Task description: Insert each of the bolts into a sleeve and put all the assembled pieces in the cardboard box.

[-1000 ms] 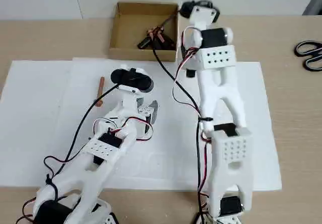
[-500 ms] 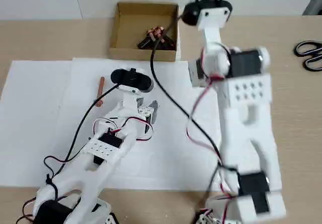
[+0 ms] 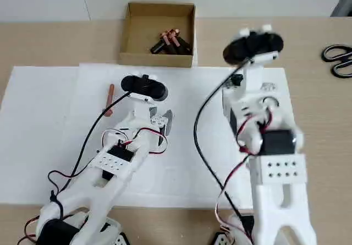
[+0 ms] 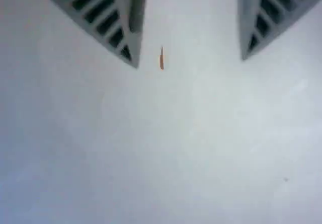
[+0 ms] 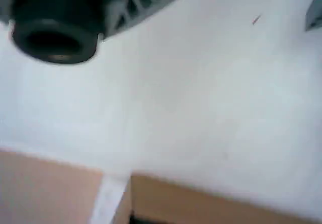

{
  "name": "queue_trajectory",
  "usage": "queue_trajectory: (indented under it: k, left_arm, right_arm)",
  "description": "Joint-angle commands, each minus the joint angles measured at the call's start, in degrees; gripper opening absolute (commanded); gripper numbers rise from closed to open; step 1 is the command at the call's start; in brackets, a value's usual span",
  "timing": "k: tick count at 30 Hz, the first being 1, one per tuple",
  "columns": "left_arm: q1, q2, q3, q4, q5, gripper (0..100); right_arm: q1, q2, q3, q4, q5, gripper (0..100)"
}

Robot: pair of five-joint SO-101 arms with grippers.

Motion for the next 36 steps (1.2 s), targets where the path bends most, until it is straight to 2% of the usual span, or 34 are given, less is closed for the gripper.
queue_trajectory:
  k: [1,11,17,21,28,36]
  left_arm:
    - [-0.44,-0.35,-0.84,-1.49,0.09,13]
    - [-0.44,-0.35,-0.84,-1.49,0.09,13]
    - [-0.44,-0.35,-0.84,-1.49,0.09,13]
    - [-0.44,-0.35,-0.84,-1.49,0.09,13]
    - [-0.44,-0.35,-0.84,-1.49,0.09,13]
    - [-0.44,-0.35,-0.84,-1.49,0.09,13]
  right_arm:
    - [0.31,-6.11,7.91,-10.51,0.53,0.2]
    - [-1.19,-14.81,25.85,-26.07,0.18,0.4]
    - [-4.62,-22.64,40.62,-42.42,0.44,0.3]
    - [-6.55,-26.51,48.0,-49.71,0.44,0.3]
    - [-6.9,-33.98,56.88,-55.96,0.44,0.3]
    - [-7.78,-42.15,57.05,-54.11,0.35,0.3]
